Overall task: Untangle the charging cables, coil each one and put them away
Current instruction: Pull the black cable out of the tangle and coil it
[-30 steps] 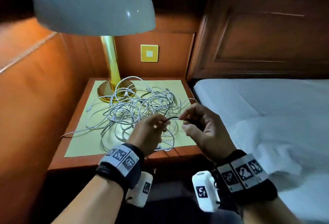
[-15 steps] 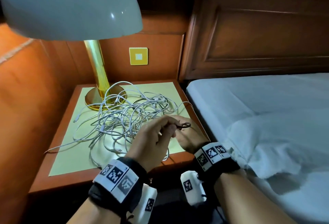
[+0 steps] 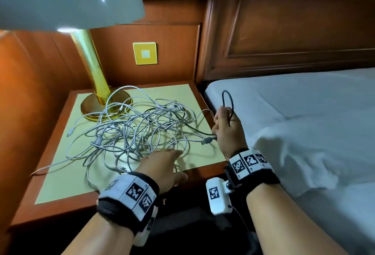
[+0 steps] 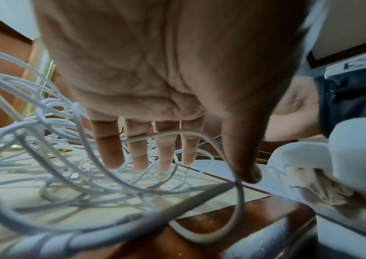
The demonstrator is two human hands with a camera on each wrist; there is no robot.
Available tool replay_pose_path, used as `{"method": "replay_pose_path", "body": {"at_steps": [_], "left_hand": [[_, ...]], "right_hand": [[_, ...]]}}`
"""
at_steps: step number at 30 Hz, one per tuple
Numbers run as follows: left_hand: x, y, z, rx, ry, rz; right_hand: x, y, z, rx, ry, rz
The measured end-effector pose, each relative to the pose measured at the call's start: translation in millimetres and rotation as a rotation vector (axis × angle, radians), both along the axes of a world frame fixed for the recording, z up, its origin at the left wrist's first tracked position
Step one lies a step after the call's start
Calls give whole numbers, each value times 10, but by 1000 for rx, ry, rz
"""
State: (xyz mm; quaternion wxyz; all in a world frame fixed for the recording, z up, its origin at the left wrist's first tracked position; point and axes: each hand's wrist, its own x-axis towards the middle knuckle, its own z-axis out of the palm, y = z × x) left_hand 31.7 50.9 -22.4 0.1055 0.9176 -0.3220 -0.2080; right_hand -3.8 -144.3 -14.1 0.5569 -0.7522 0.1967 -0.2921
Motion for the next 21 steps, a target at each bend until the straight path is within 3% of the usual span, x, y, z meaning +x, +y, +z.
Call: {"method": "replay_pose_path", "body": {"at_steps": [3, 9, 11, 14, 21], "left_hand": [[-28, -42, 24, -22, -59, -17], [-37, -88, 44, -69, -111, -8], [-33, -92, 49, -105, -139, 0], [-31, -111, 50, -129, -151, 4], [-9, -160, 30, -187, -135, 15]], "right_hand": [[-45, -45, -60, -288, 249, -25], [-121, -113, -204, -412, 783, 194], [-125, -134, -199, -482, 863, 193], [-129, -153, -141, -532, 788, 135], [-217, -62, 92, -396, 194, -121]]}}
